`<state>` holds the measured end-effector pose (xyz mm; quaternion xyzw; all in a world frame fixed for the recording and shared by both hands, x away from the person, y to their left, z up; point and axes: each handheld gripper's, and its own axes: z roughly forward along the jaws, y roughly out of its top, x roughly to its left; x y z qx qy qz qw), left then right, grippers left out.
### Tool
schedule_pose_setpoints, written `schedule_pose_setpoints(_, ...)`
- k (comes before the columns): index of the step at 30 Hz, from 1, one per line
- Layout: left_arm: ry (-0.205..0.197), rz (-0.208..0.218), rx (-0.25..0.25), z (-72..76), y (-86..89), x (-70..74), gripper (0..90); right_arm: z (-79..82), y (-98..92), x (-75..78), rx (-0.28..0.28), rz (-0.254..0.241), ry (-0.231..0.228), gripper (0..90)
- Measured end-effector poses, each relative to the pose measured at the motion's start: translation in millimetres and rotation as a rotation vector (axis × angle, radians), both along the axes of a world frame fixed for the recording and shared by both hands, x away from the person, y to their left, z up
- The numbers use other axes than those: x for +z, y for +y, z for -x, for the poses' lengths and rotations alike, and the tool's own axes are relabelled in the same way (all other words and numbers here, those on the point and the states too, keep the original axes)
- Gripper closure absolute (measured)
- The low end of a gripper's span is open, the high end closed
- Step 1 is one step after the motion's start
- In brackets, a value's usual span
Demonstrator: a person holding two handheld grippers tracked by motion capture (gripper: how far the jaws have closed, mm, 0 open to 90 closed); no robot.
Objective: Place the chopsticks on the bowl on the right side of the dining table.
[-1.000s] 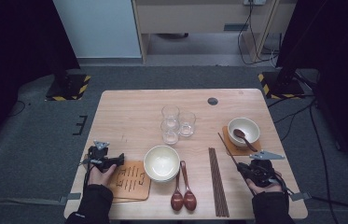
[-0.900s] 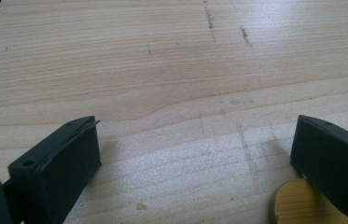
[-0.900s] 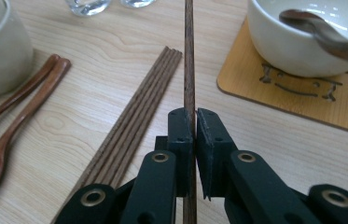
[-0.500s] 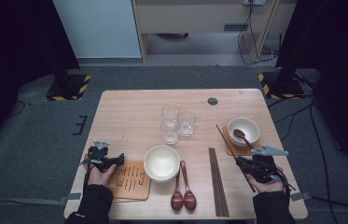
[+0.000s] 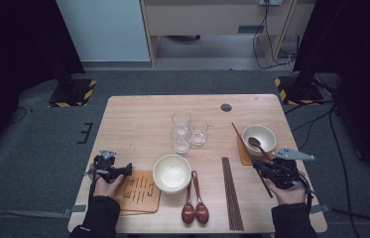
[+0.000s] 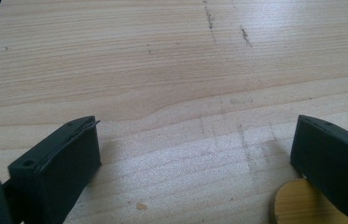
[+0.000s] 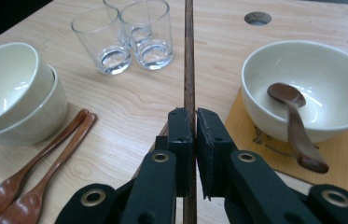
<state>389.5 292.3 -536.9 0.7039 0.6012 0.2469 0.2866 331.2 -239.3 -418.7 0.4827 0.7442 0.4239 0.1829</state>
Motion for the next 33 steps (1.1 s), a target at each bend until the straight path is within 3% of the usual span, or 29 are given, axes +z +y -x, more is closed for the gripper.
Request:
schedule_pose_setpoints(16, 0.0, 0.0, 0.0, 0.0, 0.0, 0.0, 0.2, -7.0, -5.0, 22.3, -0.007, -0.03, -0.054, 84.8)
schedule_pose_setpoints(33, 0.0, 0.0, 0.0, 0.0, 0.0, 0.0, 0.3, -21.0, -21.8, 34.5, -0.046, -0.043, -0.087, 84.8)
